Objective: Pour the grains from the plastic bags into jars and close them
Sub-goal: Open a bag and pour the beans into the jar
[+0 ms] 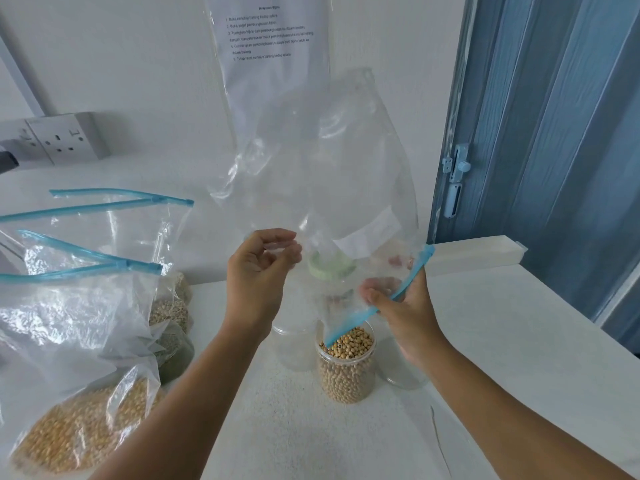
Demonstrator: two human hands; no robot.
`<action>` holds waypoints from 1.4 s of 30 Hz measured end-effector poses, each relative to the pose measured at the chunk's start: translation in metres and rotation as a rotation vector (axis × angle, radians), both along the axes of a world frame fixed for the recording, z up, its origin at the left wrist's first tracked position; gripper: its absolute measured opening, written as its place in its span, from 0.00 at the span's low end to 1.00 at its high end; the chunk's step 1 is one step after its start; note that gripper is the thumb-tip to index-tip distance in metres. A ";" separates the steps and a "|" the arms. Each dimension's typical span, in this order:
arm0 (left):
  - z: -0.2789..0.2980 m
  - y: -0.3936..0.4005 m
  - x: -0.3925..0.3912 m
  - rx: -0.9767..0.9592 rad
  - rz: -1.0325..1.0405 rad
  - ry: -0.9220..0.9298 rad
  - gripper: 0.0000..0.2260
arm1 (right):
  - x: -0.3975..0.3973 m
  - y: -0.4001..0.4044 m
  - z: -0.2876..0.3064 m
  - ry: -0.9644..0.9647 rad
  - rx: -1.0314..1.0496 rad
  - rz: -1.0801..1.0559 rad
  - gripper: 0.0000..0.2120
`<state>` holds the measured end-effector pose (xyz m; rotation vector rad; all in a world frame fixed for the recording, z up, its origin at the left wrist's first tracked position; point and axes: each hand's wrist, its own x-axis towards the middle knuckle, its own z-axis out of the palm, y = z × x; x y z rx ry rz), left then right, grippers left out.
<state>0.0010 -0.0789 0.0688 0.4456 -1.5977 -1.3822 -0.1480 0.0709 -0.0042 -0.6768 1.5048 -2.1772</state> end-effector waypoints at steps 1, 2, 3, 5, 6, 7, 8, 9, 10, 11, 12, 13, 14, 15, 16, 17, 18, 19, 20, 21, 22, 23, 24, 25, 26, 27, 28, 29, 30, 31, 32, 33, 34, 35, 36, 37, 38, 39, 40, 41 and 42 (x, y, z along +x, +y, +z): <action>0.000 0.000 0.000 0.010 0.004 0.004 0.09 | 0.000 0.000 0.000 -0.007 -0.008 0.014 0.28; -0.001 -0.001 0.000 0.022 0.006 0.007 0.09 | 0.000 0.001 0.001 -0.014 -0.014 0.023 0.27; -0.001 -0.002 0.000 0.033 0.008 0.007 0.09 | 0.000 0.001 0.002 -0.019 -0.017 0.029 0.27; 0.000 -0.002 0.001 0.041 0.013 0.006 0.10 | -0.001 0.001 0.002 -0.023 -0.021 0.028 0.27; 0.001 -0.002 0.001 0.039 0.014 0.011 0.11 | -0.002 0.001 0.001 -0.025 -0.017 0.016 0.28; 0.001 -0.002 0.001 0.031 0.013 0.014 0.10 | -0.002 0.001 0.000 -0.024 -0.007 0.003 0.29; 0.001 -0.002 0.001 0.019 0.011 0.010 0.10 | -0.003 0.001 -0.001 -0.019 0.005 -0.006 0.30; 0.001 -0.001 0.001 0.003 0.011 0.002 0.10 | -0.003 0.000 -0.002 -0.011 0.017 -0.005 0.31; 0.001 0.000 0.000 -0.011 0.013 -0.009 0.09 | -0.002 0.000 -0.003 -0.001 0.024 0.002 0.31; 0.000 0.000 -0.002 -0.024 0.019 -0.019 0.09 | -0.002 -0.001 -0.004 0.009 0.027 0.010 0.32; -0.001 0.001 -0.003 -0.033 0.027 -0.025 0.09 | -0.002 -0.001 -0.004 0.016 0.024 0.019 0.31; -0.001 0.001 -0.004 -0.037 0.036 -0.029 0.08 | -0.002 -0.001 -0.005 0.016 0.019 0.026 0.30; -0.002 0.000 -0.005 -0.037 0.043 -0.032 0.08 | -0.002 -0.001 -0.004 0.007 0.009 0.032 0.29; -0.003 -0.001 -0.005 -0.032 0.047 -0.033 0.07 | -0.002 0.000 -0.003 -0.006 -0.004 0.037 0.28; -0.004 -0.002 -0.004 -0.023 0.047 -0.034 0.07 | -0.003 0.001 -0.002 -0.021 -0.017 0.038 0.27; -0.005 -0.004 -0.004 -0.016 0.048 -0.038 0.08 | -0.003 0.002 0.000 -0.033 -0.028 0.040 0.27; -0.006 -0.004 -0.003 -0.014 0.049 -0.047 0.10 | -0.004 0.002 0.002 -0.042 -0.035 0.042 0.27; -0.007 -0.004 -0.003 -0.012 0.051 -0.056 0.11 | -0.005 0.003 0.004 -0.047 -0.037 0.047 0.28; -0.007 -0.003 -0.003 -0.009 0.051 -0.062 0.12 | -0.005 0.003 0.005 -0.053 -0.037 0.051 0.28; -0.007 -0.002 -0.003 -0.005 0.053 -0.060 0.12 | -0.005 0.002 0.006 -0.062 -0.039 0.052 0.28; -0.005 -0.001 -0.004 -0.003 0.057 -0.054 0.12 | -0.005 0.001 0.006 -0.076 -0.042 0.047 0.28; -0.004 -0.001 -0.004 -0.006 0.064 -0.049 0.10 | -0.004 0.001 0.007 -0.093 -0.046 0.035 0.28; -0.002 -0.001 -0.004 -0.012 0.073 -0.044 0.08 | -0.005 0.001 0.007 -0.112 -0.053 0.020 0.27; -0.001 -0.002 -0.004 -0.017 0.081 -0.039 0.06 | -0.006 0.002 0.007 -0.129 -0.061 0.007 0.26; 0.000 -0.003 -0.004 -0.017 0.087 -0.036 0.04 | -0.007 0.003 0.008 -0.142 -0.069 0.004 0.26; 0.000 -0.003 -0.003 -0.012 0.091 -0.036 0.04 | -0.008 0.004 0.008 -0.152 -0.075 0.006 0.26; 0.000 -0.003 -0.003 -0.004 0.093 -0.043 0.04 | -0.009 0.005 0.009 -0.160 -0.083 0.010 0.26; 0.000 -0.003 -0.002 0.002 0.093 -0.054 0.05 | -0.009 0.007 0.011 -0.168 -0.096 0.011 0.26; 0.001 -0.001 -0.001 0.005 0.091 -0.067 0.05 | -0.010 0.008 0.013 -0.182 -0.118 0.010 0.25; 0.001 0.001 0.000 0.006 0.086 -0.083 0.06 | -0.012 0.008 0.016 -0.204 -0.148 0.007 0.23; 0.003 0.004 0.001 0.002 0.077 -0.100 0.07 | -0.015 0.009 0.019 -0.237 -0.185 0.006 0.22; 0.005 0.007 0.002 -0.010 0.065 -0.121 0.07 | -0.018 0.011 0.023 -0.275 -0.223 0.013 0.20; 0.007 0.010 0.003 -0.034 0.049 -0.149 0.08 | -0.023 0.014 0.028 -0.307 -0.258 0.022 0.18; 0.009 0.013 0.004 -0.073 0.030 -0.187 0.08 | -0.028 0.018 0.033 -0.324 -0.281 0.025 0.17; 0.011 0.017 0.005 -0.125 0.008 -0.234 0.09 | -0.035 0.023 0.038 -0.325 -0.288 0.019 0.16; 0.014 0.022 0.007 -0.182 -0.018 -0.284 0.10 | -0.042 0.030 0.044 -0.312 -0.278 0.005 0.16; 0.018 0.028 0.007 -0.237 -0.049 -0.333 0.11 | -0.049 0.037 0.050 -0.294 -0.258 -0.014 0.15; 0.024 0.035 0.008 -0.290 -0.085 -0.385 0.12 | -0.057 0.045 0.055 -0.274 -0.235 -0.036 0.15; 0.031 0.043 0.009 -0.348 -0.126 -0.448 0.15 | -0.066 0.055 0.061 -0.253 -0.217 -0.056 0.15; 0.039 0.050 0.011 -0.410 -0.186 -0.529 0.18 | -0.075 0.065 0.066 -0.232 -0.202 -0.074 0.14; 0.050 0.058 0.013 -0.465 -0.277 -0.627 0.21 | -0.085 0.076 0.073 -0.216 -0.189 -0.086 0.14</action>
